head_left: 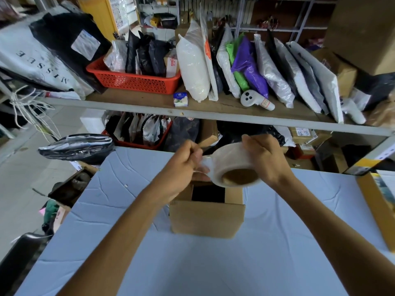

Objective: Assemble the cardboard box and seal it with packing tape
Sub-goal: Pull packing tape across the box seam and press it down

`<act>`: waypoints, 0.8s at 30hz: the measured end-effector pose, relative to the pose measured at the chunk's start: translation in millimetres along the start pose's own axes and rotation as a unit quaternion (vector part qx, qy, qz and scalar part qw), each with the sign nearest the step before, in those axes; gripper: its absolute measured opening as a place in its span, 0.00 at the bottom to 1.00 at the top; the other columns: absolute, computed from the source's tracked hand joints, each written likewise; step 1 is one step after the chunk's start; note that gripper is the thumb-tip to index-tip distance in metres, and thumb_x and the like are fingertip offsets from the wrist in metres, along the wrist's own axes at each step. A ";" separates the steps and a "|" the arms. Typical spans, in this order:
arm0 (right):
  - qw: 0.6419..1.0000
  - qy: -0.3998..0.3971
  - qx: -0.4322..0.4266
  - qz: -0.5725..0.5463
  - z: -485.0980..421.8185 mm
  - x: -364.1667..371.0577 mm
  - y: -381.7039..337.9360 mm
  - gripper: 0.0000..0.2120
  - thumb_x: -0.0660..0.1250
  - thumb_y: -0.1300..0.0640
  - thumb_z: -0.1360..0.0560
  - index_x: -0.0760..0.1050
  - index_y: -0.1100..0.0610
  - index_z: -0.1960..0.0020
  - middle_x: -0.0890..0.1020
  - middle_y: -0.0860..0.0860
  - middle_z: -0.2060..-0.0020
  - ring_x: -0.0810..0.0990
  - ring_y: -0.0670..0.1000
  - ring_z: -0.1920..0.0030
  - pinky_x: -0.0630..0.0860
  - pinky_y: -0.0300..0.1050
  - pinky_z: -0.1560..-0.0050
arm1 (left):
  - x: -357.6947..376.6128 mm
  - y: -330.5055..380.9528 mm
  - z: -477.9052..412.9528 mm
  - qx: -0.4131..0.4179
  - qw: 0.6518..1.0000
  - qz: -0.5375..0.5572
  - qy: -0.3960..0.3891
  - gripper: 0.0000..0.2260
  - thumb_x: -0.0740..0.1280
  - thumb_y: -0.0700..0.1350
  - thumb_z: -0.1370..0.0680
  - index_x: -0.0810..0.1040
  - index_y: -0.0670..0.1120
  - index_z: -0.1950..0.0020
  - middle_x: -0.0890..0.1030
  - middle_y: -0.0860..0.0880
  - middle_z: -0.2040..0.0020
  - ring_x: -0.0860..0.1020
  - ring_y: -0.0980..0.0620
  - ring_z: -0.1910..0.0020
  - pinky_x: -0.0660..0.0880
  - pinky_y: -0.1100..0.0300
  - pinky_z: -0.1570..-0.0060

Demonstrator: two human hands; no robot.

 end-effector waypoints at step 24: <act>0.963 -0.039 -0.109 0.243 14.1 12.9 -0.3 0.20 0.54 0.47 0.24 0.61 0.52 0.73 0.66 0.46 0.78 0.66 0.49 0.75 0.60 0.45 0.71 | -16.7 -43.0 7.8 -0.222 0.969 0.091 -0.054 0.13 0.74 0.43 0.38 0.82 0.38 0.57 0.78 0.47 0.65 0.72 0.55 0.67 0.72 0.66 0.69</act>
Point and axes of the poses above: each hand's wrist, its own z-axis away from the middle knuckle, its own x-axis out of the palm, y = z × x, the point moved 7 cm from there along -z, towards the middle knuckle
